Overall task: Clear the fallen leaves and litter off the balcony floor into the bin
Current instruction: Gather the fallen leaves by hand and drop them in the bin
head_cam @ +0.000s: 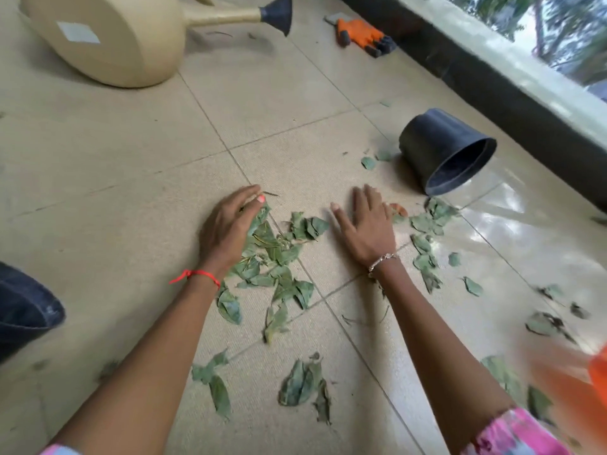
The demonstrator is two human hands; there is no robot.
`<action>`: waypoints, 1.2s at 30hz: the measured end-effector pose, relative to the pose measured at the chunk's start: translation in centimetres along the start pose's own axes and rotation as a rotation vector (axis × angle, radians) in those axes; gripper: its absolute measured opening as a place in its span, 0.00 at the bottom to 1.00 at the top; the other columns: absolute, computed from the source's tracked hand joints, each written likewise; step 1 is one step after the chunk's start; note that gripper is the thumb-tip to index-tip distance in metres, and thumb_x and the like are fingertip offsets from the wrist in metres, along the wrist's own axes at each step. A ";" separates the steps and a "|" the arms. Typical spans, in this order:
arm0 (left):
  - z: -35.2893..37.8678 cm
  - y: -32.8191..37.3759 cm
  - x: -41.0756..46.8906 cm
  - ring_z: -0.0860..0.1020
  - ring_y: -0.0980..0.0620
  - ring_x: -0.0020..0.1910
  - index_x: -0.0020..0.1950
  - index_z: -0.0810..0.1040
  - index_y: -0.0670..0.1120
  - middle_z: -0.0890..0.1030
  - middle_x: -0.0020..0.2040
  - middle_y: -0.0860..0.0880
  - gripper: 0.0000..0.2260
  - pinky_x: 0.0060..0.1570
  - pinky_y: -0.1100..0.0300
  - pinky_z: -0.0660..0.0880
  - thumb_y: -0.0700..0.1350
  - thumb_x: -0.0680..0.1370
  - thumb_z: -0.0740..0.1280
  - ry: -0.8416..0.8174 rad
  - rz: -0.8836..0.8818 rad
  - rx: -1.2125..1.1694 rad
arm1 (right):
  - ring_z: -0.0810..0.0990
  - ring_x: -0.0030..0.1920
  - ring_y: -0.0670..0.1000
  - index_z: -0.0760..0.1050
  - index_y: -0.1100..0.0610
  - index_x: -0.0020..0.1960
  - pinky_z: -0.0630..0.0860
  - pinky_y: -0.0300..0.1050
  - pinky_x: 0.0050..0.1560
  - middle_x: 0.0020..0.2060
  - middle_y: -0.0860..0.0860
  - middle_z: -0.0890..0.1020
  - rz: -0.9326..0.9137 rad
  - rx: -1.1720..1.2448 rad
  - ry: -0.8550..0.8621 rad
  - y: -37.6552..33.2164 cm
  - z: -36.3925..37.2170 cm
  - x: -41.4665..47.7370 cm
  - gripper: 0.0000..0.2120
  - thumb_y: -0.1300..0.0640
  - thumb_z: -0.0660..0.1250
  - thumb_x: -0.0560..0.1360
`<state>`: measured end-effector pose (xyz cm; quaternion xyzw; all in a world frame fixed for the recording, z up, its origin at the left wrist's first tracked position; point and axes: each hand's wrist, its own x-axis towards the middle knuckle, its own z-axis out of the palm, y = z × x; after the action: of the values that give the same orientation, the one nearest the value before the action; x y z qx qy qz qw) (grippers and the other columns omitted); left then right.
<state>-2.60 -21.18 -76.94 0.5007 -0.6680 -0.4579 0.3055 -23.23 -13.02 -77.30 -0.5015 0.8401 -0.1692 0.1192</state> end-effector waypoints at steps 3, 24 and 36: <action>0.0 -0.2 0.1 0.71 0.55 0.64 0.65 0.74 0.56 0.73 0.67 0.54 0.24 0.61 0.59 0.67 0.61 0.72 0.56 0.004 0.011 -0.034 | 0.60 0.72 0.47 0.57 0.52 0.74 0.55 0.49 0.72 0.74 0.49 0.59 -0.147 0.226 -0.023 -1.5 0.2 -2.0 0.30 0.38 0.51 0.77; 0.2 -1.1 0.4 0.70 0.57 0.65 0.64 0.74 0.55 0.74 0.66 0.56 0.28 0.66 0.52 0.67 0.65 0.70 0.54 0.025 0.106 0.070 | 0.62 0.70 0.55 0.59 0.55 0.73 0.59 0.51 0.71 0.72 0.52 0.62 -0.054 0.057 0.017 1.5 -1.4 11.4 0.30 0.39 0.55 0.77; 0.0 -0.7 0.3 0.68 0.52 0.68 0.66 0.71 0.57 0.69 0.70 0.56 0.31 0.68 0.48 0.64 0.68 0.67 0.53 -0.027 0.053 0.083 | 0.67 0.68 0.48 0.69 0.49 0.69 0.60 0.44 0.69 0.69 0.49 0.70 -0.299 0.488 -0.371 -3.0 -1.4 0.6 0.19 0.47 0.53 0.80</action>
<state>-2.40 -21.54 -77.54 0.4888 -0.7036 -0.4281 0.2877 -21.64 -14.65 -74.82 -0.5980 0.6560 -0.2865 0.3605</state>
